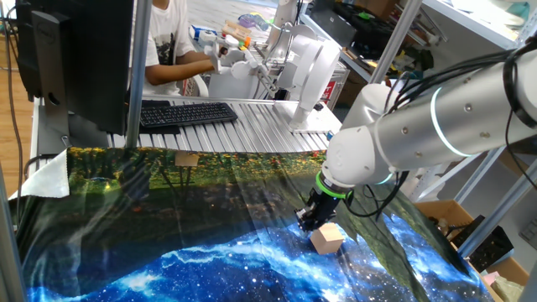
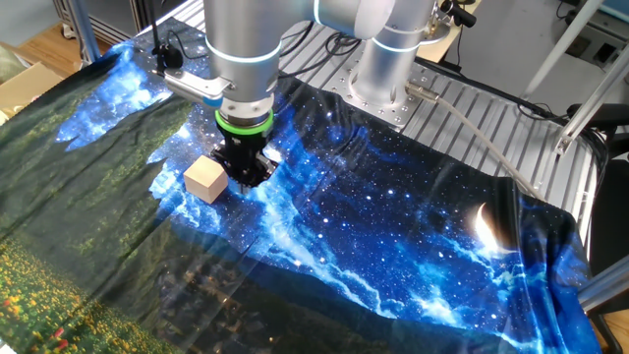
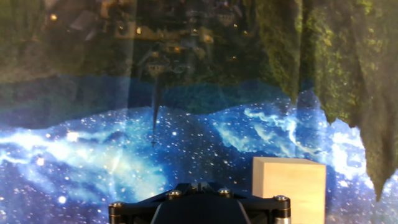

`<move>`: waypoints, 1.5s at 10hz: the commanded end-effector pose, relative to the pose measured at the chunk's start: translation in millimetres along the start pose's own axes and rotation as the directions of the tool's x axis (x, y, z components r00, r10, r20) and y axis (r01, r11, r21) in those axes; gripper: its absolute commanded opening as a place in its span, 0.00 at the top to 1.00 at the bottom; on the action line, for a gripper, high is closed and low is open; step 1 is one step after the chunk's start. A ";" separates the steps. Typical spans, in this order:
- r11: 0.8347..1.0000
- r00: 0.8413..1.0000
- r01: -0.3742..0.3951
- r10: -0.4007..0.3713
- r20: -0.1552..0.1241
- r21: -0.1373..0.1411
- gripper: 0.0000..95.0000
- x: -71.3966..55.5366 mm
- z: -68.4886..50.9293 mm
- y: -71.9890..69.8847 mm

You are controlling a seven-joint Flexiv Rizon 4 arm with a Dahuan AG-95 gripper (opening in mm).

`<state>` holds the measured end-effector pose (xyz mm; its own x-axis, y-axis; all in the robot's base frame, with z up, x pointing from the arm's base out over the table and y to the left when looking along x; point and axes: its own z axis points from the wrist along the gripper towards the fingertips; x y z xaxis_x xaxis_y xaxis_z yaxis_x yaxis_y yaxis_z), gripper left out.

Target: Approach and touch the side of the small block

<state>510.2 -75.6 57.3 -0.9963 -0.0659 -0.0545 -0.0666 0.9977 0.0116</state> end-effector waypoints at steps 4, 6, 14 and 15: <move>1.000 1.000 0.010 -0.010 0.004 -0.006 1.00 0.2 3.7 -9.0; 1.000 1.000 0.021 -0.021 0.003 -0.005 1.00 0.0 4.3 -14.0; 1.000 1.000 0.024 -0.024 0.003 -0.011 1.00 -2.0 7.0 -18.1; 1.000 1.000 0.026 -0.026 0.003 -0.013 1.00 -2.0 7.0 -18.1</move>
<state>513.7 -93.8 50.3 -0.9942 -0.0917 -0.0565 -0.0930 0.9954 0.0215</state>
